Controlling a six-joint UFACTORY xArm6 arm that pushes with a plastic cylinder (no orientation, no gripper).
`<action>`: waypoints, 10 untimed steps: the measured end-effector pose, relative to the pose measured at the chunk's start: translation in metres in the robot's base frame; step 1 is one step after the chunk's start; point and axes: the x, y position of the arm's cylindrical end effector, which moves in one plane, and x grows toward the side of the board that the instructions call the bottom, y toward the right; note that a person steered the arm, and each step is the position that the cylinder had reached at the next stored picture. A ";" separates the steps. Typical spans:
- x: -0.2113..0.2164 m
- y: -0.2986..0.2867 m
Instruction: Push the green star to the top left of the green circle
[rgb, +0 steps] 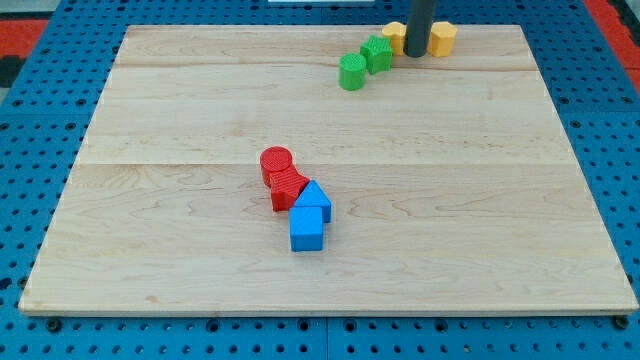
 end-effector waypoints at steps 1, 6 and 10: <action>0.012 -0.061; 0.041 -0.105; 0.060 -0.131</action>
